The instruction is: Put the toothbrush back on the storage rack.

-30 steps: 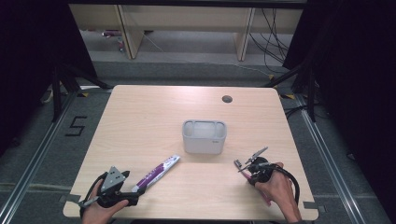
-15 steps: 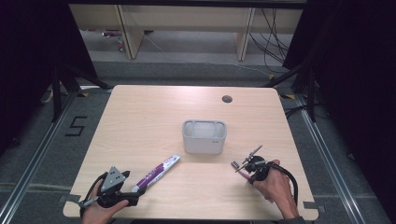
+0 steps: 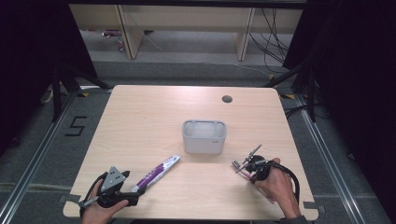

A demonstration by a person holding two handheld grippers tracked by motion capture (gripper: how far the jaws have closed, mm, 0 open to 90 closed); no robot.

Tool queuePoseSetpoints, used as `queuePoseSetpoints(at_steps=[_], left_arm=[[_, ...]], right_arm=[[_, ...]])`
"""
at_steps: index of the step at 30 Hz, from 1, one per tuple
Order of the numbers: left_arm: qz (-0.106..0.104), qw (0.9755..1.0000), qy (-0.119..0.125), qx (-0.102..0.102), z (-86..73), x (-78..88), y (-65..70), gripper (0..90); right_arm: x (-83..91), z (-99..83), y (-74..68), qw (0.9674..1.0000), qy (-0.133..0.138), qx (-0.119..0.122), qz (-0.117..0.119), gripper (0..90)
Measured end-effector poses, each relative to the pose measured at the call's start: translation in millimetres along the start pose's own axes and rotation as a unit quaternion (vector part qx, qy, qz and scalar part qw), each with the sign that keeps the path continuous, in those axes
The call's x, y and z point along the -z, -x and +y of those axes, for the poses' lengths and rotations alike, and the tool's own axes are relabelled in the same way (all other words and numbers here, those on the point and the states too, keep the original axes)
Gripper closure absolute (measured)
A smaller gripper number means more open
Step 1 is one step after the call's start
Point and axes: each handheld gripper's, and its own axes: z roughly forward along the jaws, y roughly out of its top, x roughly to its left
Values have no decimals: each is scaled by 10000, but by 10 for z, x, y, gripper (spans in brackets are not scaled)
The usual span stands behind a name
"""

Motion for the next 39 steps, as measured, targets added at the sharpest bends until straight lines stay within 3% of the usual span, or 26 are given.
queuePoseSetpoints(at_steps=[10,14,15,16,17,18,21,22,25,27,29,30,33,34,37,38,39], left_arm=[[14,10000,-18,-17,1,2,-4,160],[18,10000,-16,-18,1,2,-3,160],[21,10000,-16,-15,1,2,-5,160],[23,10000,-12,-11,1,2,-5,160],[22,10000,-7,-6,1,3,-5,160],[19,10000,0,0,1,3,-4,160],[6,10000,27,14,-1,1,-6,159],[10,10000,40,45,0,1,-1,159],[21,10000,31,43,-1,4,1,159],[10,10000,37,33,0,3,-1,159],[12,10000,38,39,0,1,-1,159],[20,10000,6,9,1,3,-5,159],[19,10000,8,10,1,2,-5,159],[18,10000,14,15,0,4,-5,159],[41,10000,29,52,-1,8,2,159],[41,10000,29,52,-1,8,2,159],[42,10000,25,49,-2,7,0,159]], right_arm=[[235,-68,68,9983,529,-247,-27,815],[326,-97,122,9960,844,-247,-130,815],[334,-98,102,9957,841,-376,-77,814],[343,-93,115,9952,931,-284,-99,815],[359,-93,103,9943,991,-381,-76,815],[375,-92,112,9941,1030,-332,-78,815],[403,-88,128,9919,1231,-312,-91,815],[435,-91,137,9895,1397,-377,-61,815],[451,-90,148,9885,1463,-374,-58,815],[465,-87,173,9865,1609,-294,-58,814],[486,-82,181,9841,1738,-373,-5,814],[495,-79,197,9816,1877,-349,-29,815],[524,-74,212,9794,1980,-385,50,815],[545,-62,226,9753,2166,-439,60,815],[603,-43,229,9709,2329,-561,75,815],[605,-32,229,9659,2513,-618,54,815],[605,-32,229,9659,2513,-618,54,815]])
